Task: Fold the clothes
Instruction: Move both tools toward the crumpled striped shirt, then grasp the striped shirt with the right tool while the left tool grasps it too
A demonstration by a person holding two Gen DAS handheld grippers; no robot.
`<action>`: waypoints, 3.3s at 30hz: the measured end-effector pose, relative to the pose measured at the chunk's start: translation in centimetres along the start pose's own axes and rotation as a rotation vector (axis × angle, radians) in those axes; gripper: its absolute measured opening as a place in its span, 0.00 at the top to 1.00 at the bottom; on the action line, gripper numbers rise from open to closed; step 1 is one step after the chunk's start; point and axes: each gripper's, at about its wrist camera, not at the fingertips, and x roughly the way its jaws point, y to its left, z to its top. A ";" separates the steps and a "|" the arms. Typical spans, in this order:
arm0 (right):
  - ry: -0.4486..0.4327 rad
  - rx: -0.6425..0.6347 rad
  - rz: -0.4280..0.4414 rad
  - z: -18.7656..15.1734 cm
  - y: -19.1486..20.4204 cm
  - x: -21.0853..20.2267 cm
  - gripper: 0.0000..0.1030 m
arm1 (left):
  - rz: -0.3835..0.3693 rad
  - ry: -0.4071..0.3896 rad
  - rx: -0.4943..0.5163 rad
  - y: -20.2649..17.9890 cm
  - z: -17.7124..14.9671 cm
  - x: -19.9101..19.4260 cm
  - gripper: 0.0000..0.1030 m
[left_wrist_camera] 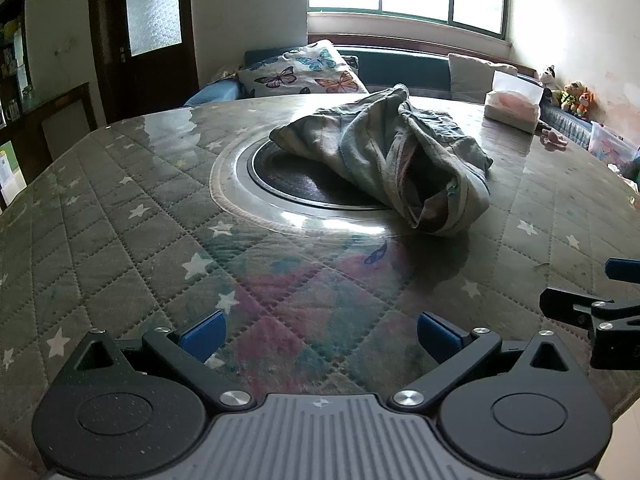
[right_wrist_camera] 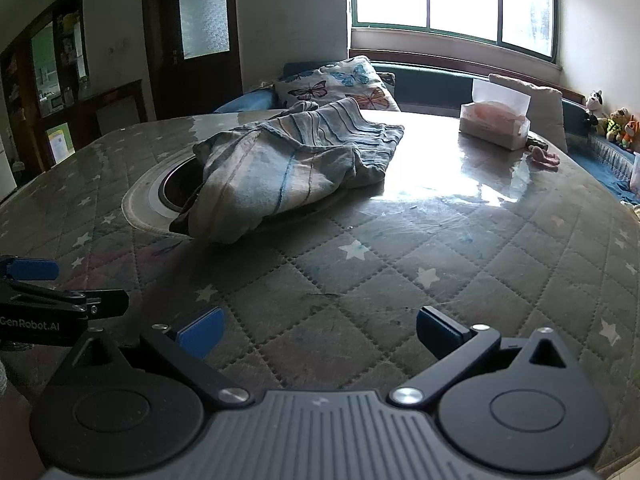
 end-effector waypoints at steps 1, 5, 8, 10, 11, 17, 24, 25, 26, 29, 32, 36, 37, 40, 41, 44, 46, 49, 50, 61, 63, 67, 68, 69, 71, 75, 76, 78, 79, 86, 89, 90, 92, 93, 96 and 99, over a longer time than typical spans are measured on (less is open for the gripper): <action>-0.001 0.000 0.000 0.0 0.0 0.0 0.00 | 0.000 0.000 0.001 0.0 0.0 0.0 0.00; -0.002 0.002 0.003 -0.1 0.0 -0.2 0.00 | -0.002 0.000 0.007 -0.1 0.0 -0.1 0.00; -0.002 0.002 0.005 -0.1 0.0 -0.3 0.00 | -0.003 0.000 0.010 -0.2 -0.1 -0.1 0.00; -0.001 0.002 0.006 -0.2 0.0 -0.3 0.00 | -0.004 0.002 0.013 -0.2 -0.1 -0.1 0.00; -0.001 0.003 0.006 -0.2 0.0 -0.3 0.00 | -0.005 0.003 0.015 -0.3 -0.1 0.0 0.00; 0.004 0.006 0.009 -0.2 0.0 -0.1 0.00 | -0.009 0.009 0.023 -0.5 0.0 0.1 0.00; 0.006 0.009 0.012 -0.2 -0.1 0.0 0.00 | -0.013 0.015 0.028 -0.6 0.1 0.3 0.00; 0.006 0.010 0.012 -0.2 -0.1 0.0 0.00 | -0.014 0.016 0.028 -0.6 0.1 0.3 0.00; 0.007 0.010 0.012 -0.2 -0.1 0.1 0.00 | -0.014 0.017 0.030 -0.6 0.1 0.4 0.00; 0.008 0.010 0.013 -0.2 -0.1 0.1 0.00 | -0.016 0.021 0.034 -0.7 0.2 0.5 0.00; 0.010 0.010 0.015 -0.1 -0.1 0.3 0.00 | -0.018 0.024 0.038 -0.7 0.3 0.7 0.00; 0.013 0.010 0.016 0.0 -0.1 0.4 0.00 | -0.019 0.026 0.041 -0.8 0.4 0.8 0.00; 0.014 0.010 0.017 0.1 -0.2 0.5 0.00 | -0.019 0.026 0.042 -0.8 0.5 0.8 0.00; 0.017 0.012 0.018 0.2 -0.2 0.7 0.00 | -0.020 0.029 0.046 -0.8 0.7 1.0 0.00; 0.018 0.012 0.018 0.3 -0.2 0.8 0.00 | -0.020 0.030 0.048 -0.9 0.7 1.1 0.00; 0.020 0.014 0.019 0.5 -0.3 1.0 0.00 | -0.021 0.033 0.051 -0.9 1.0 1.3 0.00; 0.022 0.013 0.020 0.6 -0.3 1.1 0.00 | -0.021 0.034 0.052 -1.0 1.1 1.4 0.00; 0.024 0.010 0.021 0.8 -0.3 1.3 0.00 | -0.021 0.035 0.055 -1.0 1.3 1.6 0.00; 0.024 0.009 0.021 0.9 -0.3 1.4 0.00 | -0.021 0.036 0.056 -1.0 1.3 1.7 0.00; 0.036 0.010 0.026 1.8 -0.4 2.5 0.00 | -0.019 0.049 0.066 -1.0 2.1 2.6 0.00; 0.038 0.010 0.027 1.9 -0.4 2.7 0.00 | -0.020 0.051 0.067 -1.0 2.3 2.9 0.00; 0.045 0.008 0.026 2.4 -0.4 3.2 0.00 | -0.018 0.053 0.072 -1.0 2.9 3.4 0.00; 0.047 0.008 0.026 2.5 -0.4 3.4 0.00 | -0.017 0.053 0.074 -1.0 3.0 3.5 0.00; 0.048 0.007 0.027 2.6 -0.5 3.5 0.00 | -0.017 0.052 0.076 -1.0 3.2 3.6 0.00; 0.050 0.006 0.025 2.9 -0.5 3.7 0.00 | -0.017 0.051 0.078 -0.9 3.5 3.8 0.00; 0.055 0.003 0.023 3.5 -0.7 4.2 0.00 | -0.013 0.046 0.084 -0.8 4.2 4.2 0.00; 0.055 0.004 0.025 3.7 -0.7 4.2 0.00 | -0.013 0.042 0.084 -0.7 4.4 4.2 0.00; 0.052 0.010 0.036 4.4 -1.0 4.3 0.00 | -0.012 0.037 0.085 -0.5 4.9 4.4 0.00; 0.051 0.013 0.040 4.7 -1.2 4.3 0.00 | -0.010 0.035 0.084 -0.5 5.2 4.5 0.00; 0.048 0.027 0.070 8.0 -2.0 5.5 0.00 | 0.004 0.020 0.077 0.3 7.5 5.6 0.00; 0.036 0.017 0.071 9.7 -2.1 6.3 0.00 | 0.015 0.006 0.078 0.7 8.7 6.1 0.00; 0.030 0.012 0.071 10.4 -2.1 6.7 0.00 | 0.019 0.003 0.078 0.8 9.1 6.3 0.00; 0.020 0.010 0.073 12.0 -2.0 7.6 0.01 | 0.031 -0.002 0.076 1.2 9.7 6.7 0.00; 0.018 0.011 0.079 12.6 -2.0 8.0 0.01 | 0.036 -0.004 0.074 1.4 10.0 7.0 0.00; 0.028 0.005 0.103 14.3 -1.4 9.8 0.06 | 0.050 -0.003 0.064 2.1 10.7 7.6 0.00; 0.043 -0.005 0.129 15.8 -0.7 11.8 0.09 | 0.062 0.001 0.059 2.6 11.2 8.2 0.00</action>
